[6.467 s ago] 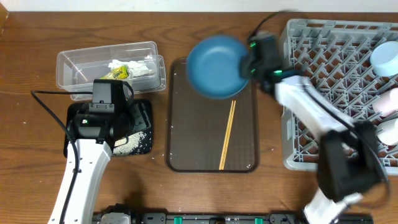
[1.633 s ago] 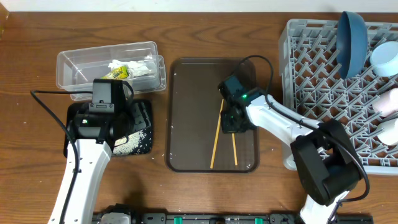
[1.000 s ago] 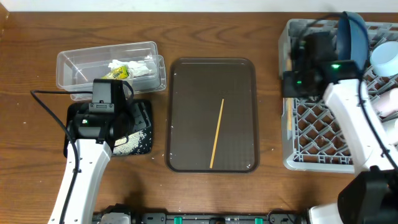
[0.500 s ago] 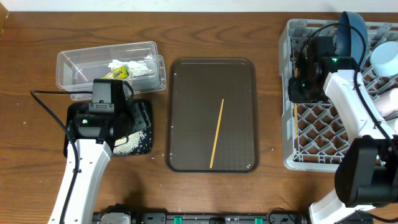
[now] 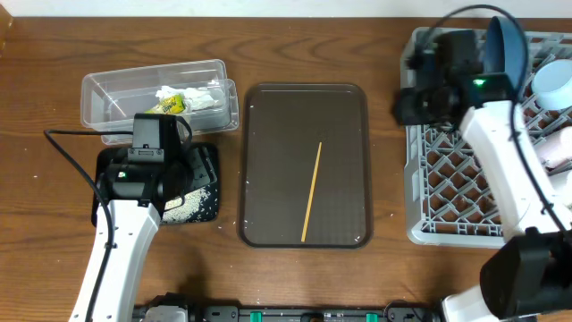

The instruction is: Sort waste into correct bins and load items into the dishwasher rack

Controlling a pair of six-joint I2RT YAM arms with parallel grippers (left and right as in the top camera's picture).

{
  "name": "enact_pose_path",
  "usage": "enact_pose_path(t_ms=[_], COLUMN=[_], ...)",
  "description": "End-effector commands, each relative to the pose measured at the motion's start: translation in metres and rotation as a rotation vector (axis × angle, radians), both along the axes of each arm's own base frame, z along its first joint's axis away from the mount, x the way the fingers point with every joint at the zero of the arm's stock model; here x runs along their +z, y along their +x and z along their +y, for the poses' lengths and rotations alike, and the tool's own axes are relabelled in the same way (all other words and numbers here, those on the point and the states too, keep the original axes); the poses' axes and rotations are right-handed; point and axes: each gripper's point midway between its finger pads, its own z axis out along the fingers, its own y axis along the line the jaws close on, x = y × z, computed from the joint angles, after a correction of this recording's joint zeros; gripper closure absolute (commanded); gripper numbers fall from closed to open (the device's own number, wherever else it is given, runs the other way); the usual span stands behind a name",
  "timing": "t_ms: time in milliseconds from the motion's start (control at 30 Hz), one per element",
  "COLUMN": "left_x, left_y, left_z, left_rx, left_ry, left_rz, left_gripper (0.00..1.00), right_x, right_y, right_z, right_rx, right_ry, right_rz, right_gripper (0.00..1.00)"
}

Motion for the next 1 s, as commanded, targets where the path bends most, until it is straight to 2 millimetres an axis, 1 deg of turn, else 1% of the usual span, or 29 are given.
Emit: enact_pose_path(t_ms=[0, 100, 233, 267, 400, 533, 633, 700, 800, 867, 900, 967], left_x=[0.002, 0.002, 0.002, 0.002, 0.002, 0.002, 0.002, 0.002, 0.002, 0.002, 0.002, 0.002], left_y=[0.001, 0.001, 0.001, 0.001, 0.001, 0.001, 0.001, 0.001, 0.001, 0.001, 0.001, 0.001], left_z=[0.002, 0.002, 0.002, 0.002, 0.002, 0.002, 0.002, 0.002, 0.002, 0.002, 0.002, 0.002], left_rx=[0.008, 0.008, 0.008, 0.008, 0.008, 0.008, 0.008, 0.008, 0.008, 0.008, 0.008, 0.008], left_ry=[0.004, 0.004, 0.004, 0.004, 0.004, 0.004, 0.004, 0.004, 0.004, 0.004, 0.004, 0.004], left_rz=[-0.004, -0.005, -0.005, -0.005, -0.005, -0.005, -0.004, -0.004, -0.005, -0.005, -0.005, -0.005], left_gripper=[0.29, 0.29, 0.29, 0.29, 0.29, 0.29, 0.29, 0.29, 0.29, 0.29, 0.29, 0.29], right_x=[-0.01, -0.03, -0.066, -0.073, -0.114, -0.152, -0.172, -0.182, -0.186, -0.186, -0.186, -0.183], right_y=[-0.014, -0.028, -0.053, -0.058, -0.081, -0.098, -0.106, -0.109, -0.109, -0.106, -0.103, -0.097], right_z=[0.049, 0.082, 0.121, 0.126, 0.147, 0.156, 0.156, 0.154, 0.152, 0.148, 0.146, 0.14], right_rx=[0.118, 0.199, 0.257, 0.252, 0.208, 0.139, 0.135, 0.123, 0.117, 0.108, 0.101, 0.081], right_ry=[0.045, 0.033, 0.013, 0.011, -0.017, -0.048, -0.078, -0.092, -0.1, -0.106, -0.106, -0.101], right_rz=[0.028, 0.074, 0.186, 0.212, 0.351, 0.462, 0.512, 0.539, 0.544, 0.538, 0.534, 0.53], right_gripper=[0.48, 0.47, 0.46, 0.47, 0.47, 0.47, 0.52, 0.61, 0.84, 0.95, 0.99, 0.99])
